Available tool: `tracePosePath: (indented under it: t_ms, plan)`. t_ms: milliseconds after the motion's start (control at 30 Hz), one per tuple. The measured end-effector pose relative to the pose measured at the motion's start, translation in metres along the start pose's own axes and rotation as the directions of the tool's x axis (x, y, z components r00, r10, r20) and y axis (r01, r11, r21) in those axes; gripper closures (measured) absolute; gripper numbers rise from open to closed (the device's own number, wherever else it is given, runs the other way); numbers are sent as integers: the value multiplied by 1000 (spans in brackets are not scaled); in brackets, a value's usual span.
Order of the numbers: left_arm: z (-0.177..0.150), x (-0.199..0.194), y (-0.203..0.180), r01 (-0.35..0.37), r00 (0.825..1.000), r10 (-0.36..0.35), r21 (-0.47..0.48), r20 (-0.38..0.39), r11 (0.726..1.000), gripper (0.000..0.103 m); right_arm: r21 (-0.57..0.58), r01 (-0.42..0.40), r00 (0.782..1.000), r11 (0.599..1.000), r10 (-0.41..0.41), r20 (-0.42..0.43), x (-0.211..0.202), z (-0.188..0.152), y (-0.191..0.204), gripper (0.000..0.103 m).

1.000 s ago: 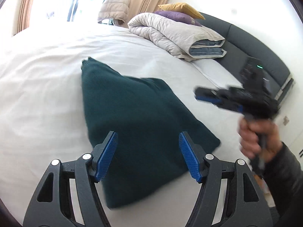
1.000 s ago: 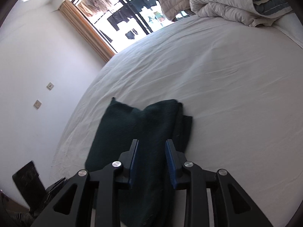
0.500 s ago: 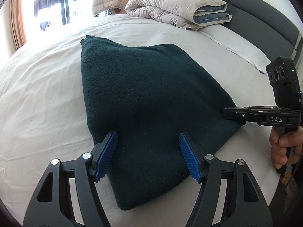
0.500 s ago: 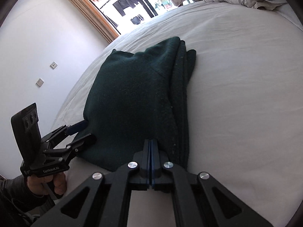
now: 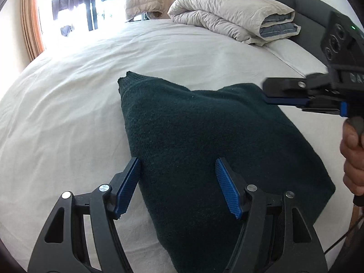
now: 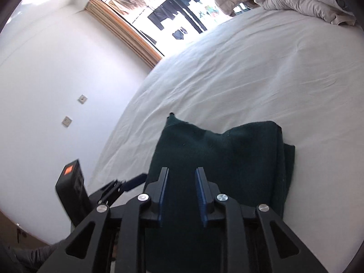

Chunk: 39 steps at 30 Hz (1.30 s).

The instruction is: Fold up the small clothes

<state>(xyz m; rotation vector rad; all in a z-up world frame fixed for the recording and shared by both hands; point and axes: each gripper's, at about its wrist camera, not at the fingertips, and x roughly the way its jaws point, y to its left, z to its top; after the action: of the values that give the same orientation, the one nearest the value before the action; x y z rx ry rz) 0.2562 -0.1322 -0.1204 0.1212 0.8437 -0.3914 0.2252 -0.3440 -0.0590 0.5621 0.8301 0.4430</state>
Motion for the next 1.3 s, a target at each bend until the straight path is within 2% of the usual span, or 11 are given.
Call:
tracePosePath:
  t_ms: [133, 200, 267, 333, 400, 500, 633, 833, 933, 1000, 1300]
  plan:
    - [-3, 10, 7, 29, 1000, -29, -24, 8, 999, 34, 70, 90, 995, 993, -87, -40, 44, 9, -34, 80]
    - [-3, 14, 13, 50, 999, -50, -47, 0, 998, 30, 144, 64, 998, 988, -64, -3, 38, 9, -56, 103]
    - [-4, 19, 19, 79, 997, -80, -81, -10, 994, 26, 205, 35, 998, 978, -44, 37, 27, 10, -72, 103]
    - [-5, 25, 26, 106, 994, -108, -115, -16, 988, 25, 204, 95, 991, 974, -111, 68, 9, 7, -74, 103]
    - [-5, 27, 29, 119, 992, -123, -137, -19, 983, 25, 211, 96, 988, 973, -119, 101, -8, 1, -65, 91]
    - [-1, 25, 23, 88, 996, -90, -118, -14, 989, 25, 129, 8, 991, 992, -25, 132, -29, -20, -29, 74]
    - [0, 23, 15, 46, 999, -47, -99, -12, 994, 25, 28, 4, 1000, 1000, -4, 25, -20, -65, -4, 60]
    - [0, 21, 8, 17, 1000, -18, -78, -13, 997, 25, 74, -23, 995, 997, 15, 102, -57, -110, -39, 68]
    - [0, 19, 8, 10, 1000, -11, -78, -13, 997, 25, 70, 44, 986, 997, -55, 160, -85, -110, -42, 64]
    - [0, 17, 6, -3, 1000, 2, -74, -9, 997, 25, 104, 66, 977, 992, -85, 194, -98, -104, -49, 41]
    - [6, -32, 18, -33, 998, 40, -111, 54, 993, 23, 129, 89, 992, 988, -100, 79, -60, -73, -62, 33]
